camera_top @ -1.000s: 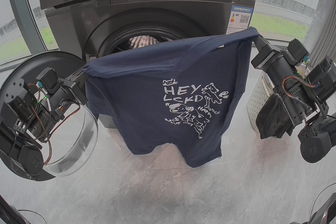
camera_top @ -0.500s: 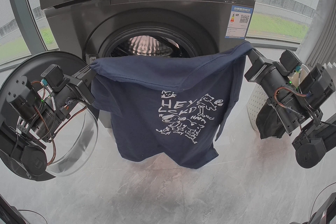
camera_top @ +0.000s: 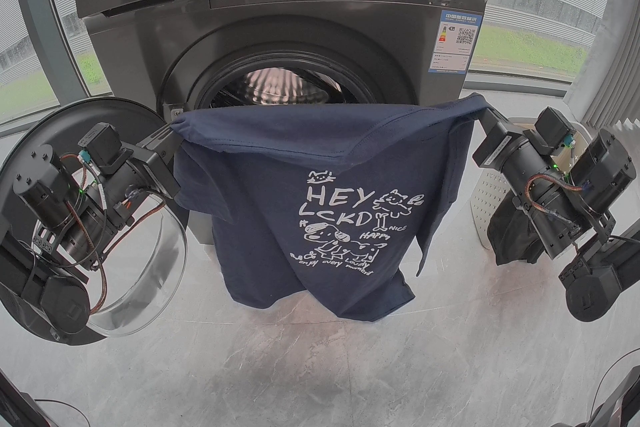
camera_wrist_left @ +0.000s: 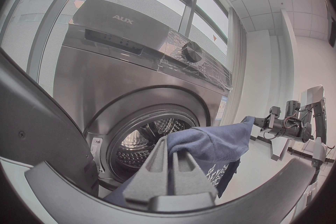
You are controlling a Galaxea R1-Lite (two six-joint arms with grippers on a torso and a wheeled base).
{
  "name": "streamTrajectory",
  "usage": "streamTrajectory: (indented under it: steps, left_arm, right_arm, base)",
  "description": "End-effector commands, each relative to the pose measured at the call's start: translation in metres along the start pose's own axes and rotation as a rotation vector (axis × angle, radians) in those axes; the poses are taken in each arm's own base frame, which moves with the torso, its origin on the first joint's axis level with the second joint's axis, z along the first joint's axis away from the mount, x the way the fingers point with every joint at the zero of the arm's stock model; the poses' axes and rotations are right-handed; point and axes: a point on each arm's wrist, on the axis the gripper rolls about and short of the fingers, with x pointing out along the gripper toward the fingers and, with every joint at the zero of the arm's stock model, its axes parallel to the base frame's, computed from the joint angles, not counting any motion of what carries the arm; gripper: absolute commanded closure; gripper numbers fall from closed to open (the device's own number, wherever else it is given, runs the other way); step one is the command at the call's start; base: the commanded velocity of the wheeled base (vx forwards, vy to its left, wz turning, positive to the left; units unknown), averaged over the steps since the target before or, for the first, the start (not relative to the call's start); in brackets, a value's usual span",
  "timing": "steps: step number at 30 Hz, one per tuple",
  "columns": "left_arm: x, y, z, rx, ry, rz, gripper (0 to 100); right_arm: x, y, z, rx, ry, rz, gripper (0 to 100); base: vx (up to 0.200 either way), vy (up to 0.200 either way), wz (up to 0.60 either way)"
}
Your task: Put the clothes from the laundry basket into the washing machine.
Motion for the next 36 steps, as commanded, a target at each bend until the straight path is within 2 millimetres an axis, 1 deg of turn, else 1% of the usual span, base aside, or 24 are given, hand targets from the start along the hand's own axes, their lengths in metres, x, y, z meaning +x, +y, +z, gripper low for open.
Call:
streamTrajectory:
  steps: [1, 8, 10, 11, 12, 13, 14, 15, 17, 18, 19, 20, 21, 22, 23, 25, 26, 28, 30, 31, 34, 36]
  left_arm:
    - [0.001, 0.000, -0.002, -0.001, 0.003, -0.001, 100]
    - [0.003, -0.006, -0.001, -0.011, 0.000, -0.022, 100]
    - [0.008, -0.021, -0.003, -0.030, -0.001, -0.075, 100]
    - [0.011, -0.029, -0.004, -0.039, -0.004, -0.103, 100]
    - [0.011, -0.029, -0.004, -0.039, -0.004, -0.103, 100]
    - [0.019, -0.041, -0.007, -0.054, -0.007, -0.139, 100]
    - [0.021, -0.044, -0.008, -0.057, -0.010, -0.142, 100]
    - [0.026, -0.046, -0.012, -0.061, -0.011, -0.135, 100]
    - [0.031, -0.046, -0.015, -0.054, -0.014, -0.112, 100]
    - [0.032, -0.045, -0.015, -0.052, -0.016, -0.109, 100]
    - [0.033, -0.045, -0.014, -0.053, -0.020, -0.109, 100]
    - [0.035, -0.045, -0.012, -0.053, -0.031, -0.109, 100]
    - [0.036, -0.045, -0.011, -0.053, -0.036, -0.110, 100]
    - [0.036, -0.045, -0.011, -0.053, -0.036, -0.110, 100]
    - [0.035, -0.045, -0.011, -0.051, -0.037, -0.108, 100]
    - [0.036, -0.045, -0.010, -0.050, -0.040, -0.109, 100]
    - [0.035, -0.045, -0.009, -0.047, -0.042, -0.107, 100]
    - [0.035, -0.046, -0.009, -0.044, -0.044, -0.109, 100]
    - [0.035, -0.046, -0.008, -0.042, -0.047, -0.111, 100]
    - [0.035, -0.052, -0.006, -0.048, -0.052, -0.129, 100]
    - [0.035, -0.055, -0.007, -0.052, -0.051, -0.139, 100]
    - [0.035, -0.058, -0.005, -0.053, -0.057, -0.148, 100]
  right_arm:
    - [0.000, -0.001, -0.001, -0.001, 0.003, -0.001, 100]
    - [-0.004, 0.002, -0.006, 0.000, 0.028, 0.007, 100]
    - [-0.010, 0.005, -0.012, 0.001, 0.063, 0.023, 100]
    - [-0.013, 0.011, -0.017, 0.008, 0.083, 0.045, 100]
    - [-0.013, 0.011, -0.017, 0.008, 0.083, 0.045, 100]
    - [-0.020, 0.027, -0.028, 0.035, 0.131, 0.096, 100]
    - [-0.022, 0.031, -0.033, 0.043, 0.147, 0.109, 100]
    - [-0.026, 0.038, -0.046, 0.056, 0.198, 0.128, 100]
    - [-0.034, 0.042, -0.066, 0.055, 0.267, 0.145, 100]
    - [-0.037, 0.044, -0.074, 0.050, 0.296, 0.153, 0]
    - [-0.038, 0.045, -0.077, 0.048, 0.307, 0.155, 0]
    - [-0.042, 0.047, -0.089, 0.040, 0.350, 0.159, 0]
    - [-0.043, 0.047, -0.096, 0.034, 0.370, 0.157, 0]
    - [-0.043, 0.047, -0.096, 0.034, 0.370, 0.157, 0]
    - [-0.046, 0.048, -0.105, 0.025, 0.403, 0.159, 0]
    - [-0.049, 0.047, -0.108, 0.019, 0.421, 0.161, 0]
    - [-0.057, 0.048, -0.114, 0.006, 0.462, 0.172, 0]
    - [-0.064, 0.049, -0.118, -0.002, 0.494, 0.182, 0]
    - [-0.065, 0.049, -0.121, -0.009, 0.509, 0.193, 0]
    - [-0.057, 0.048, -0.129, -0.019, 0.506, 0.185, 0]
    - [-0.048, 0.047, -0.136, -0.024, 0.493, 0.178, 0]
    - [-0.042, 0.044, -0.143, -0.031, 0.495, 0.166, 0]
  base:
    - [0.000, 0.000, 0.00]
    - [0.000, 0.000, 0.00]
    - [0.000, 0.000, 0.00]
    - [0.000, 0.000, 0.00]
    - [0.000, 0.000, 0.00]
    - [0.000, 0.000, 0.00]
    - [0.000, 0.000, 0.00]
    - [0.000, 0.000, 0.00]
    - [0.000, 0.000, 0.00]
    - [0.000, 0.000, 0.00]
    - [0.000, 0.000, 0.00]
    - [0.000, 0.000, 0.00]
    - [0.000, 0.000, 0.00]
    - [0.000, 0.000, 0.00]
    - [0.000, 0.000, 0.00]
    - [0.000, 0.000, 0.00]
    - [0.000, 0.000, 0.00]
    - [0.000, 0.000, 0.00]
    - [0.000, 0.000, 0.00]
    - [0.000, 0.000, 0.00]
    - [0.000, 0.000, 0.00]
    - [0.000, 0.000, 0.00]
